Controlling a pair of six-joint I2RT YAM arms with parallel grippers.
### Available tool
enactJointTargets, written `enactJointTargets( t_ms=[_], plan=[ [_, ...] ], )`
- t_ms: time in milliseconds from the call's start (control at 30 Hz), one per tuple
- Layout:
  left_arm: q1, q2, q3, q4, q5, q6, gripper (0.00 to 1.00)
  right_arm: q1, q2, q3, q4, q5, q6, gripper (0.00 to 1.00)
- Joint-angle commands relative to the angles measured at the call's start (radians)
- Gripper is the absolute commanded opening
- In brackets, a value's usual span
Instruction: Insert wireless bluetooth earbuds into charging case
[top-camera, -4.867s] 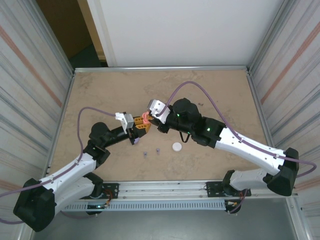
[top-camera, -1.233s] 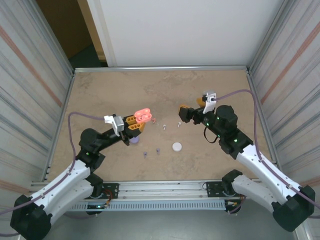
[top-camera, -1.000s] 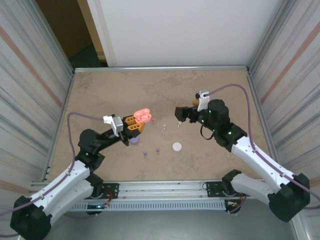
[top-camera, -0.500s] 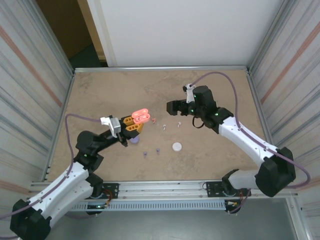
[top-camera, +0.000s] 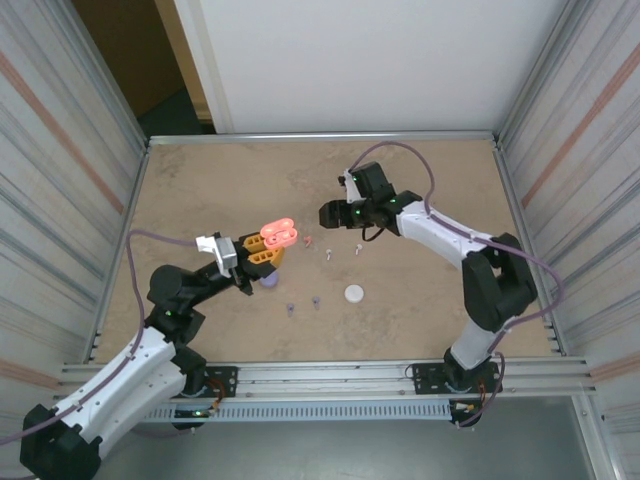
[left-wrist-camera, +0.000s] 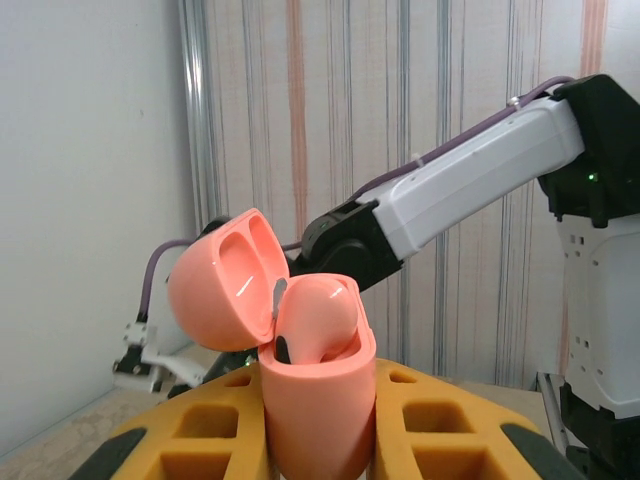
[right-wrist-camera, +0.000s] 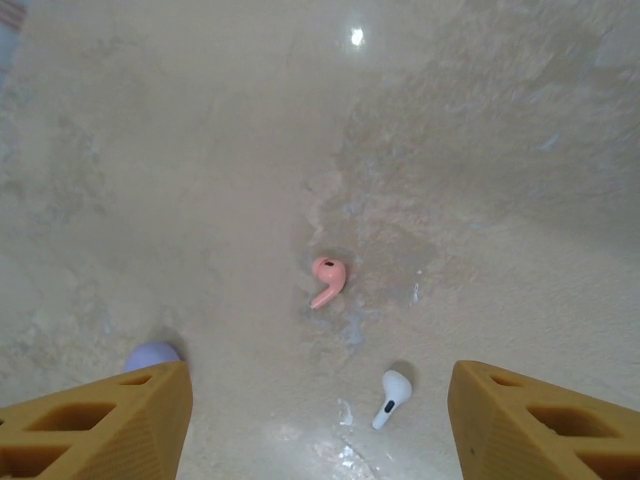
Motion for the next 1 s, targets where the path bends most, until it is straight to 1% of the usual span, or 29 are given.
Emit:
enactJointTargets(
  t_ms=[0, 200, 367, 467, 633, 700, 800, 967],
  plan=[
    [-0.009, -0.017, 0.002, 0.036, 0.008, -0.010, 0.00, 0.025, 0.074, 0.054, -0.018, -0.026, 0.025, 0.64],
    [-0.009, -0.017, 0.001, 0.036, 0.007, -0.011, 0.00, 0.051, 0.188, 0.111, 0.002, -0.039, 0.054, 0.57],
    [-0.009, -0.022, -0.001, 0.029, 0.004, -0.008, 0.00, 0.050, 0.254, 0.128, 0.049, -0.084, 0.109, 0.49],
    [-0.009, -0.026, -0.002, 0.024, 0.001, -0.005, 0.00, 0.044, 0.286, 0.131, 0.086, -0.120, 0.146, 0.47],
    [-0.009, -0.030, -0.004, 0.019, -0.002, -0.003, 0.00, 0.045, 0.328, 0.144, 0.103, -0.140, 0.170, 0.44],
    [-0.009, -0.033, -0.004, 0.016, -0.003, -0.001, 0.00, 0.045, 0.339, 0.147, 0.105, -0.140, 0.175, 0.43],
    [-0.008, -0.034, -0.004, 0.014, -0.003, -0.001, 0.00, 0.044, 0.354, 0.147, 0.120, -0.140, 0.182, 0.39],
    [-0.008, -0.037, -0.001, 0.013, 0.001, -0.003, 0.00, 0.041, 0.376, 0.151, 0.141, -0.145, 0.195, 0.39]
  ],
)
